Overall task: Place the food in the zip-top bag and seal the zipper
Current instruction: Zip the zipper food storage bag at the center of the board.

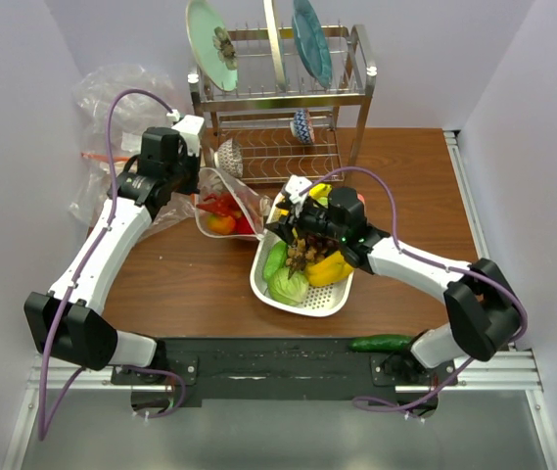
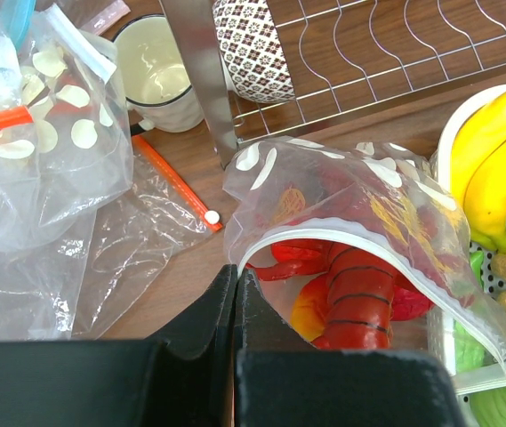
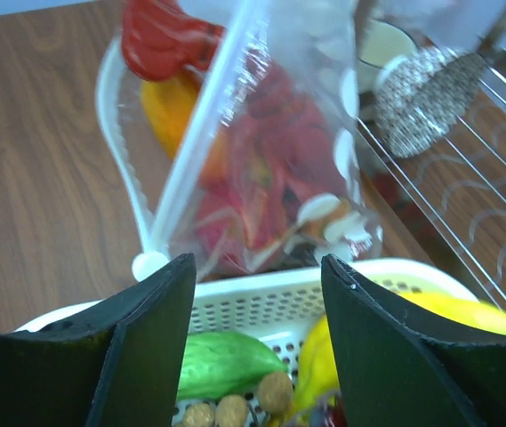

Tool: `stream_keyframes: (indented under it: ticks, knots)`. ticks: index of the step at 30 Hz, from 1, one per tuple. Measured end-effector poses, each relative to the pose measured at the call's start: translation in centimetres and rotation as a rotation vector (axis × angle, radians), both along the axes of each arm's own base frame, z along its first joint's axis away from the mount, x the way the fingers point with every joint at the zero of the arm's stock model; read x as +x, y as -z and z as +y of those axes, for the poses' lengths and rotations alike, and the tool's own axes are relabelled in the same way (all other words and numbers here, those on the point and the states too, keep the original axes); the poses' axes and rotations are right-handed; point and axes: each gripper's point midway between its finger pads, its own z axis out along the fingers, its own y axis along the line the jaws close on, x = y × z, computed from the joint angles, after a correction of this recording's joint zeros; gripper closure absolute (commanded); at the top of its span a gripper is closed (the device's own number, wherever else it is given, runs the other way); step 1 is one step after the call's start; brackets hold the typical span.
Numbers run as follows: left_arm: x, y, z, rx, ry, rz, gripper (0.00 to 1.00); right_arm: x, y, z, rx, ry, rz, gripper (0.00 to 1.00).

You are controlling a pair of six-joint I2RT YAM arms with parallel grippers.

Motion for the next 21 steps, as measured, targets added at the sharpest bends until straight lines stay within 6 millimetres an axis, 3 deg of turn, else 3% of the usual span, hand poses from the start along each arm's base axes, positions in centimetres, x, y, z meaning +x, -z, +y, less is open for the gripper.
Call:
stream_keyframes:
  ticks: [6,13,17,21]
  knots:
    - [-0.1,0.1,0.0,0.001,0.0,0.004,1.0,-1.5,0.4,0.6,-0.028,-0.088,-0.039,0.36]
    - [-0.1,0.1,0.0,0.001,0.0,0.004,1.0,-3.5,2.8,-0.2,-0.097,-0.128,-0.056,0.37]
    - [-0.1,0.1,0.0,0.001,0.0,0.004,1.0,-4.4,3.6,0.8,-0.129,-0.159,-0.078,0.37]
    - [-0.1,0.1,0.0,0.001,0.0,0.004,1.0,-5.3,5.5,2.0,-0.169,-0.19,-0.065,0.41]
